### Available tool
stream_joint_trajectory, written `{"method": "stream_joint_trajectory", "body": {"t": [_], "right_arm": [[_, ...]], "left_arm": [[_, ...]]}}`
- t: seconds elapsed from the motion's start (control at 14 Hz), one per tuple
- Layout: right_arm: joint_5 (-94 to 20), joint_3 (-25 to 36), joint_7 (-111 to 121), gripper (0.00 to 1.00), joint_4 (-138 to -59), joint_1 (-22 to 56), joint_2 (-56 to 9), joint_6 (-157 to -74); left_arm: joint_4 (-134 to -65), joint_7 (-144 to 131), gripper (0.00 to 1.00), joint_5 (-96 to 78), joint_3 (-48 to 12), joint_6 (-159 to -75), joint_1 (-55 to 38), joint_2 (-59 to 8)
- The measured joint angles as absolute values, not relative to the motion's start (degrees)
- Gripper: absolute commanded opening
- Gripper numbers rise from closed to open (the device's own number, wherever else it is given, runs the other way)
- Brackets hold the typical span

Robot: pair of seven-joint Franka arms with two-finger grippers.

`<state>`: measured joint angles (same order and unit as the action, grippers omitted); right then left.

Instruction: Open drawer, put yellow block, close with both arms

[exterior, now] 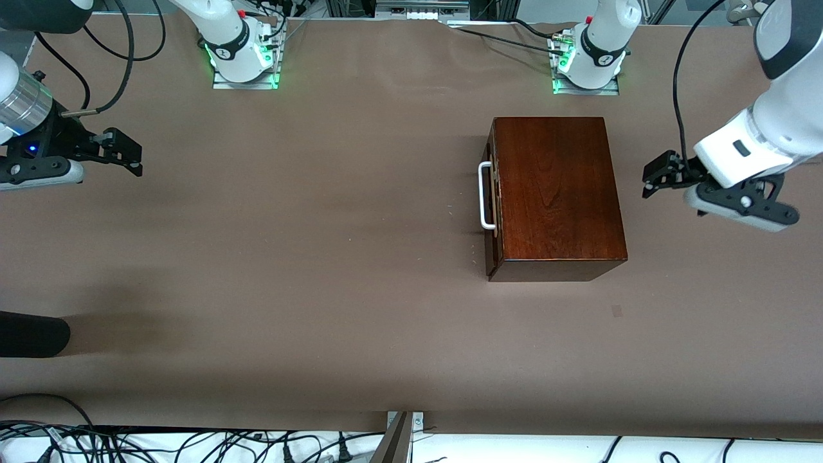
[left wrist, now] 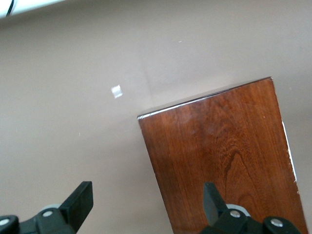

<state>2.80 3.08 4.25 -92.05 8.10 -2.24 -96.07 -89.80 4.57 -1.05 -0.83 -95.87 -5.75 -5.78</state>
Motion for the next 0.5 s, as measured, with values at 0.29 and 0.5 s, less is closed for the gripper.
{"method": "stream_joint_trajectory", "body": {"t": [0.29, 0.5], "right_arm": [[2.8, 3.1, 4.2, 1.0, -92.0, 8.1, -2.2, -96.1], [2.8, 3.1, 4.2, 1.0, -92.0, 8.1, -2.2, -96.1]], "left_arm": [[-93.2, -7.4, 1.0, -1.1, -0.8, -95.6, -4.4, -2.0], [-96.9, -8.8, 1.0, -1.0, -0.8, -95.6, -3.6, 0.4]]}}
